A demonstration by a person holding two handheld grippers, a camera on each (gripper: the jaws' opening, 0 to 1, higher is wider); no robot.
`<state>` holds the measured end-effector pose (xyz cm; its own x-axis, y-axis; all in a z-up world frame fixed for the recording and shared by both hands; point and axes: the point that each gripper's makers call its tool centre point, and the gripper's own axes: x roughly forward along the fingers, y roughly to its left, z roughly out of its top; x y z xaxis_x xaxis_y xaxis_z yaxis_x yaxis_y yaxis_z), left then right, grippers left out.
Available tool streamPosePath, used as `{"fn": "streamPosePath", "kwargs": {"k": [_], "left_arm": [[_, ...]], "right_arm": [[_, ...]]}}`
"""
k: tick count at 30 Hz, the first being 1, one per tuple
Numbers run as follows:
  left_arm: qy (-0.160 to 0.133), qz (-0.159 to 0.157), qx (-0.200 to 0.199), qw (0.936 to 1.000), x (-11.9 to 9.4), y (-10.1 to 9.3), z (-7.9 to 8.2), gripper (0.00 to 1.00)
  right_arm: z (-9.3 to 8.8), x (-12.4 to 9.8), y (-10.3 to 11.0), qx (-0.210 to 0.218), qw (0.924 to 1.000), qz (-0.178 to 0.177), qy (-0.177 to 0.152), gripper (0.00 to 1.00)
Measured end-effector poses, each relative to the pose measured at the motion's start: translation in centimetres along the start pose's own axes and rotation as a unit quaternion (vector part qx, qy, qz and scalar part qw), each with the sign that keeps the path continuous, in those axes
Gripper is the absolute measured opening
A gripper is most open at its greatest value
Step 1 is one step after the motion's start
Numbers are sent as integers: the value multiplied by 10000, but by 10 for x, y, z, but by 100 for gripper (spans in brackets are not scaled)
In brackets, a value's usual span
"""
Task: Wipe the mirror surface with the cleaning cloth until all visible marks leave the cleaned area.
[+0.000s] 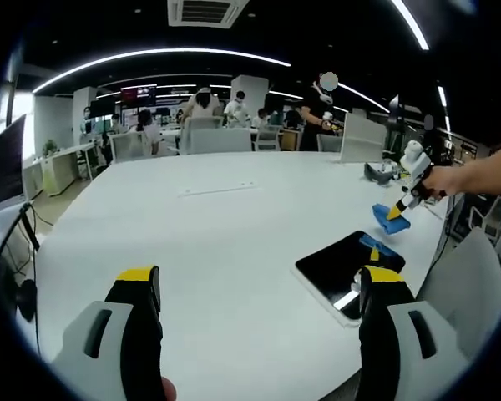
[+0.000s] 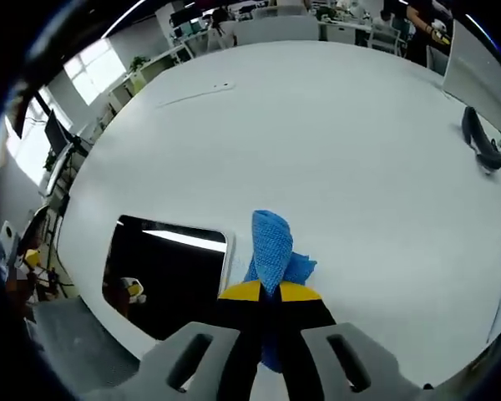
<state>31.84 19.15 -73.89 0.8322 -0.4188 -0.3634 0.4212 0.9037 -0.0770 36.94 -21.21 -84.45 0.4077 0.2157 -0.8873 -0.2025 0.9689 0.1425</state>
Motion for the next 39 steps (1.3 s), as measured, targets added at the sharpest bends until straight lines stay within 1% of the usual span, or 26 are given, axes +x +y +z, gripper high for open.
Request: {"fn": "streamPosePath", "kwargs": {"k": [10,13,18,25,29,34,39], "left_arm": [[-4,37,-4,10000,-1,0,0,99],[6,53,-1,10000,-1,1,-1,99],[26,58,-1,10000,-2,0,-2,99],[23,41,11,10000,-1,-2,-2,99],[39,34,35,10000,-1,-3,-2,98],[60,20,72,10000,-2,-4,-1,99],[44,19,102,9999,-2,-3,2,99]], "right_arm": [[-19,24,-2,-5,9997,-95,217,0],[-24,28,-2,-112,9996,-115,248,0],[-21,26,-3,-146,9995,-121,263,0],[-21,25,-3,-164,9997,-85,182,0],[-21,25,-2,-155,9996,-51,222,0],[-21,26,-2,-242,9993,-106,252,0],[-22,26,-3,-227,9993,-119,263,0]]}}
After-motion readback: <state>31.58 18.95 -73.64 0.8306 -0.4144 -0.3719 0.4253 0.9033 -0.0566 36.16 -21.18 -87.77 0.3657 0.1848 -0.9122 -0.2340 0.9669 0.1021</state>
